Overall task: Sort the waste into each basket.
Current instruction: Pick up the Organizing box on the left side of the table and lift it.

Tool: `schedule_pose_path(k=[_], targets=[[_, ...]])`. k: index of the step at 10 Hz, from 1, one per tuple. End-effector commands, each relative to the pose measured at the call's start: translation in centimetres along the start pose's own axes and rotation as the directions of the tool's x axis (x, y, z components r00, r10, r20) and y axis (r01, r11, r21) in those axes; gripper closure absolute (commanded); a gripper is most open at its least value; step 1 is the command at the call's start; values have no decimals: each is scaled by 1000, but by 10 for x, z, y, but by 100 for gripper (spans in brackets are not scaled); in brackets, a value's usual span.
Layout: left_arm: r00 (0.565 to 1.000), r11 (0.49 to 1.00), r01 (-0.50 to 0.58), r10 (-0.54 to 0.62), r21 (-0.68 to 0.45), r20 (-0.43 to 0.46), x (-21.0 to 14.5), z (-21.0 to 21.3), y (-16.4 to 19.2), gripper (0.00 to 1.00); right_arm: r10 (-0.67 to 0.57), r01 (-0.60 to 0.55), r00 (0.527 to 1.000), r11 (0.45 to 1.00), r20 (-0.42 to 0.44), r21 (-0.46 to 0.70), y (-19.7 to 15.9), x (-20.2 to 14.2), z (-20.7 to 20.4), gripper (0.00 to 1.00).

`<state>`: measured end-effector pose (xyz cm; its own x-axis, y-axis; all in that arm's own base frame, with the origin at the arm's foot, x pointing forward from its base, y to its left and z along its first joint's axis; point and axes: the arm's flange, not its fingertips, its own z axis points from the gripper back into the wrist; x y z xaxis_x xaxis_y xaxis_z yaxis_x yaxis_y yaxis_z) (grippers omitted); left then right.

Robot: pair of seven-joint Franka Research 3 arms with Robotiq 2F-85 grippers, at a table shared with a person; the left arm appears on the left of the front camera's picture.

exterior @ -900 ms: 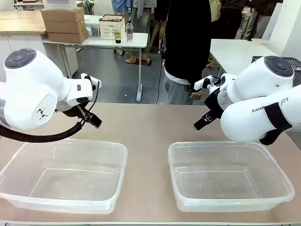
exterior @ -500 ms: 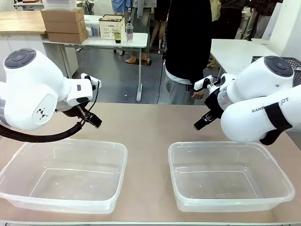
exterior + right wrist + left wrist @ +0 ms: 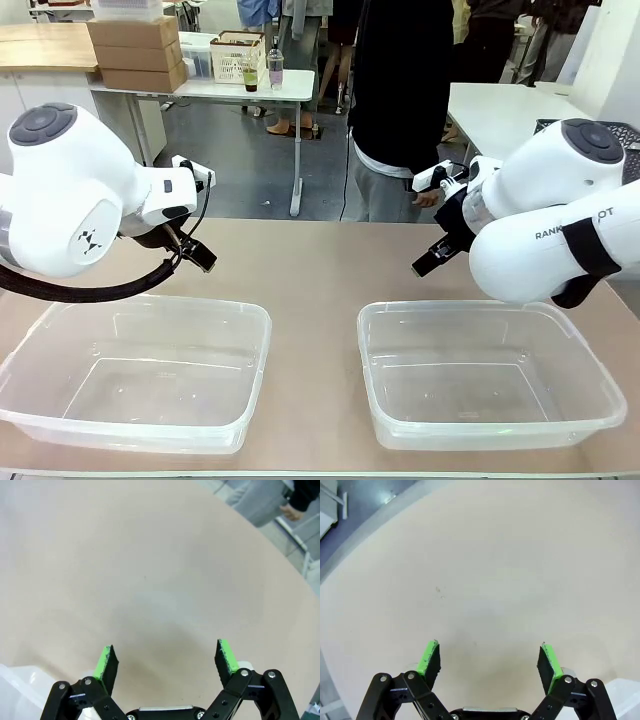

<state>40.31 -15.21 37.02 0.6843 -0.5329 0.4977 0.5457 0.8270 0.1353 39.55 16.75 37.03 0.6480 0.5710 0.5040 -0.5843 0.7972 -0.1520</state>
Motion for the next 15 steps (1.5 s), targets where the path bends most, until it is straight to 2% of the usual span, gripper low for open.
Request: schedule_pose_path(k=[1,4,5,6,7,8,9,10,11,12,13,14,15], targets=[[1000,1000,0,0,0,0,0,0,0,0,0,0,1000,1000,0,0,0,0,0,0],[1000,1000,0,0,0,0,0,0,0,0,0,0,1000,1000,0,0,0,0,0,0],[1000,1000,0,0,0,0,0,0,0,0,-30,34,996,998,-80,46,-1,13,18,0],[996,998,-15,9,-66,-94,9,32,1,0,-22,29,992,998,-121,62,1,28,58,0],[978,997,-18,0,-81,-211,10,71,-2,0,4,1,997,998,-74,70,2,33,103,0],[986,987,45,-69,-155,-153,2,112,-5,0,34,-35,999,997,7,76,8,29,140,0],[994,985,79,-90,-152,-67,-7,142,-9,0,36,-37,998,999,44,5,16,20,157,0],[987,984,148,-141,-102,73,-15,152,-14,0,111,-110,993,994,36,-14,22,6,159,0],[990,992,38,-54,-120,-130,6,99,-16,0,25,-24,1000,999,-5,26,11,35,137,0],[990,992,38,-54,-120,-130,6,99,-16,0,50,-50,998,999,31,3,15,34,168,0],[994,990,93,-98,-109,-45,7,153,-17,0,90,-91,996,966,14,242,22,23,140,0],[979,877,182,-203,-446,-1,3,149,-16,0,34,-42,999,877,26,479,31,10,139,0],[968,605,191,-248,-773,45,-7,154,3,0,-176,33,981,563,80,826,30,-3,152,0]])
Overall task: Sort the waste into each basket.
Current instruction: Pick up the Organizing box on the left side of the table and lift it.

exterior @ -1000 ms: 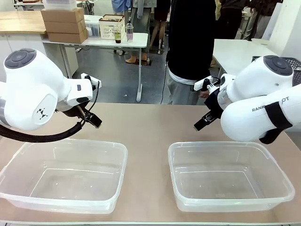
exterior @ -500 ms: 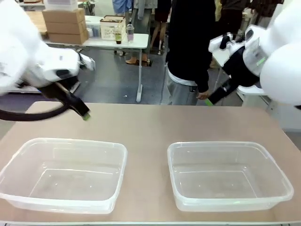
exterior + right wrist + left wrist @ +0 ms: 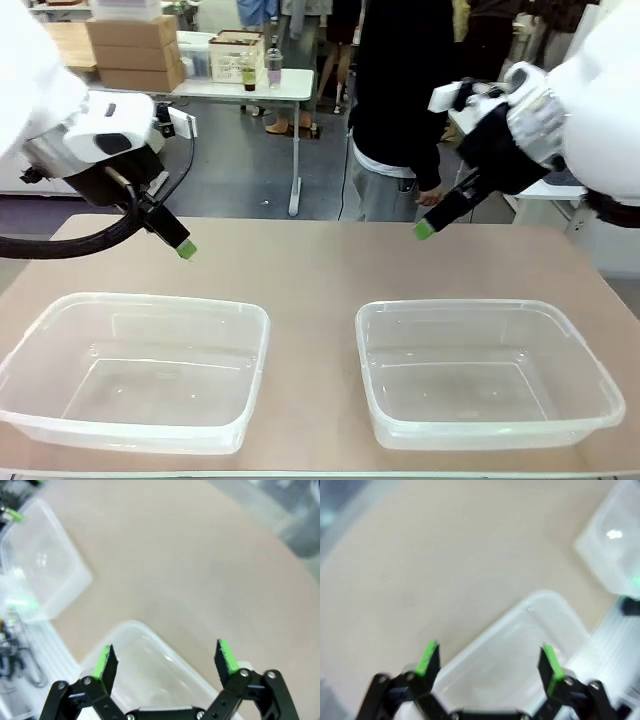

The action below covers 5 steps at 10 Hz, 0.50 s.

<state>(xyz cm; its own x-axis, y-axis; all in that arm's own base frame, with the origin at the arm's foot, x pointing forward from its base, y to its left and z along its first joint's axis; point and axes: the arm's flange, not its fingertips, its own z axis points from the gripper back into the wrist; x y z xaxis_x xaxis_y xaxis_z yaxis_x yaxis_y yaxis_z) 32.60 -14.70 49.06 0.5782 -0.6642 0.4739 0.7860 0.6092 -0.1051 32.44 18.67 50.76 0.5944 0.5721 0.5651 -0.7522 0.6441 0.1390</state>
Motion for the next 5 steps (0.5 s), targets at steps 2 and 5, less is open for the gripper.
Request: schedule_pose_path(k=[2,5], targets=[[936,658,-116,323,-744,139,-49,32,49,0,-650,454,759,574,41,682,-4,-68,20,0],[697,482,-229,688,-846,203,-124,39,65,0,-923,619,369,334,112,711,-18,-149,44,0]])
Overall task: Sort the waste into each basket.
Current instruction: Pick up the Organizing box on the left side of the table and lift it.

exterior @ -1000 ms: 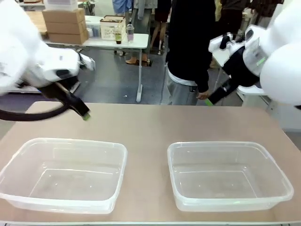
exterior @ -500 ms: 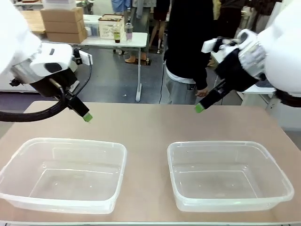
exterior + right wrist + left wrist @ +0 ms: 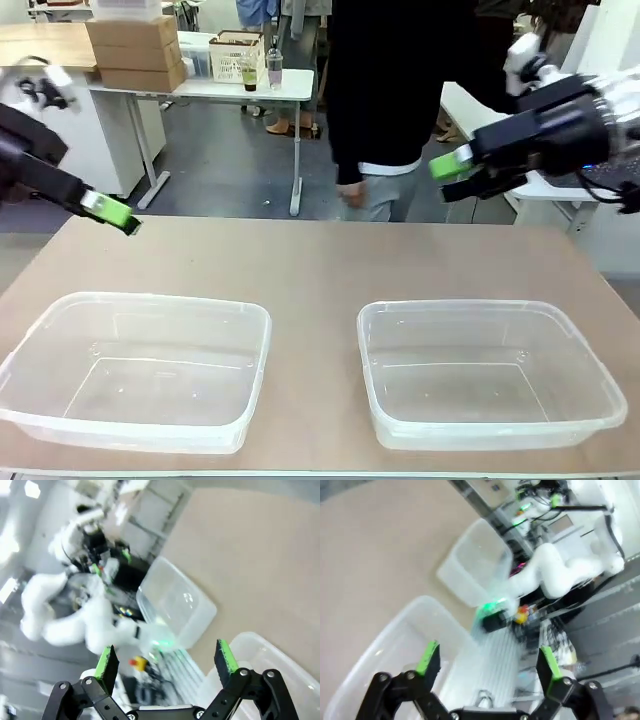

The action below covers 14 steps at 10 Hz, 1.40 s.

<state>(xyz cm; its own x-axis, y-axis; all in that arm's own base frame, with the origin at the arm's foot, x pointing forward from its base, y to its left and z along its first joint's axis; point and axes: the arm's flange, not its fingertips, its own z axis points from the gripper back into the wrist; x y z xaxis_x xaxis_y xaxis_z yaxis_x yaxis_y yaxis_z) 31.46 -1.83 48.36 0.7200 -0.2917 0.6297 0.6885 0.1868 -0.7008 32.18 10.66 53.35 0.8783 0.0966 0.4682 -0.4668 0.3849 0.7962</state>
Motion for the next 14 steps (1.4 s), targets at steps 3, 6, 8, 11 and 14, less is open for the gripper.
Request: schedule_pose_path(k=[3,6,8,11,14], targets=[[988,991,-101,110,-84,110,-11,24,7,0,-429,480,777,877,460,8,-52,-139,40,0],[988,991,-101,110,-84,110,-11,24,7,0,-275,272,942,961,193,45,-39,6,61,0],[988,991,-101,110,-84,110,-11,24,7,0,-275,272,942,961,193,45,-39,6,61,0],[988,991,-101,110,-84,110,-11,24,7,0,-275,272,942,961,193,45,-39,6,61,0],[992,988,-123,123,99,6,-15,25,3,0,-291,304,941,951,172,-52,-31,13,24,0]])
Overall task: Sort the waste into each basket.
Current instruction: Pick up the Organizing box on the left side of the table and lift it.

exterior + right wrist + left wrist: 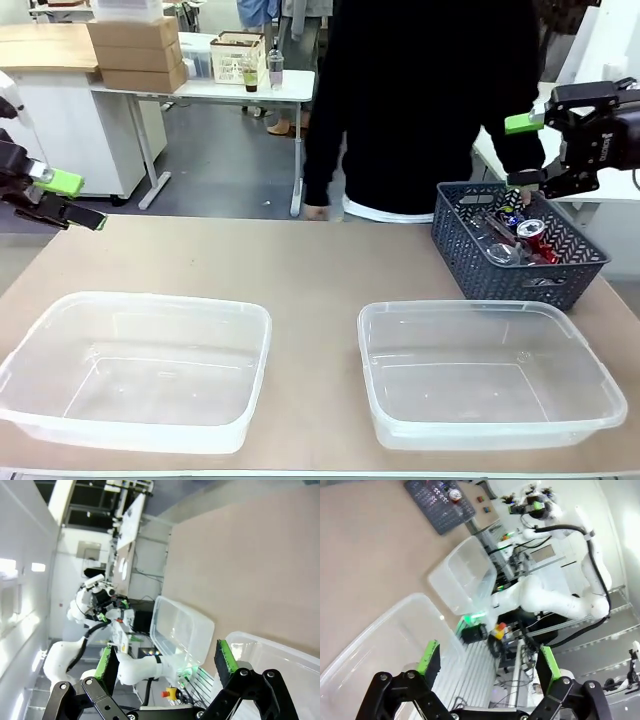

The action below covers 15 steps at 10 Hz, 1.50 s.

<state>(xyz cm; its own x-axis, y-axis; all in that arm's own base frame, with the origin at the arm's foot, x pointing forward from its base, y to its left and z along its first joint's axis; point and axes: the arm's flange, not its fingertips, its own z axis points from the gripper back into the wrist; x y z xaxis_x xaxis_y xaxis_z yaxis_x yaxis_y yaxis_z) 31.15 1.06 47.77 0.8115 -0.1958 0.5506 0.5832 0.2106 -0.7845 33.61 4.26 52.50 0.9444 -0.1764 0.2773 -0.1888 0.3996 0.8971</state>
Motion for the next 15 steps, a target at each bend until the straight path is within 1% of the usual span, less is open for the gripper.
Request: schedule_pose_path(k=[1,2,3,4,5,6,7,8,9,10,11,12,13,14,15], targets=[[983,976,22,18,216,-181,-7,12,-9,0,19,-23,999,993,-31,-113,25,-7,-91,0],[967,945,14,70,326,-245,-18,33,-17,0,54,-72,992,984,-111,-164,36,-33,-152,0],[952,899,38,102,437,-290,-34,49,-31,0,96,-160,956,963,-278,-216,35,-71,-209,0],[951,908,57,77,414,-300,-48,48,-47,0,107,-210,918,948,-382,-241,28,-96,-240,0],[944,916,93,43,390,-327,-58,40,-56,0,184,-287,908,927,-376,-240,27,-104,-251,0],[938,942,108,9,318,-346,-62,28,-58,0,379,-440,880,877,-287,-191,30,-97,-243,0],[944,968,110,-30,227,-330,-57,17,-56,0,130,-229,914,947,-385,-225,33,-132,-245,0],[940,914,102,40,392,-339,-55,46,-54,0,130,-229,914,947,-385,-225,33,-132,-245,0],[940,914,102,40,392,-339,-55,46,-54,0,130,-229,914,947,-385,-225,33,-132,-245,0],[935,938,126,-4,322,-354,-54,33,-63,0,193,-293,903,930,-385,-220,33,-132,-253,0],[925,893,146,30,426,-379,-56,13,-57,0,70,-244,930,851,-361,-465,50,-147,-287,0],[918,836,140,91,530,-387,-69,-2,-48,0,11,-212,946,779,-325,-590,68,-159,-311,0],[916,711,154,158,686,-369,-87,-4,-35,0,-54,-164,959,697,-279,-698,74,-162,-325,0],[896,630,139,248,764,-368,-108,0,-22,0,-122,-108,966,614,-229,-782,70,-163,-337,0],[864,555,145,332,819,-379,-127,4,-13,0,-148,-65,971,599,-190,-798,65,-165,-345,0]])
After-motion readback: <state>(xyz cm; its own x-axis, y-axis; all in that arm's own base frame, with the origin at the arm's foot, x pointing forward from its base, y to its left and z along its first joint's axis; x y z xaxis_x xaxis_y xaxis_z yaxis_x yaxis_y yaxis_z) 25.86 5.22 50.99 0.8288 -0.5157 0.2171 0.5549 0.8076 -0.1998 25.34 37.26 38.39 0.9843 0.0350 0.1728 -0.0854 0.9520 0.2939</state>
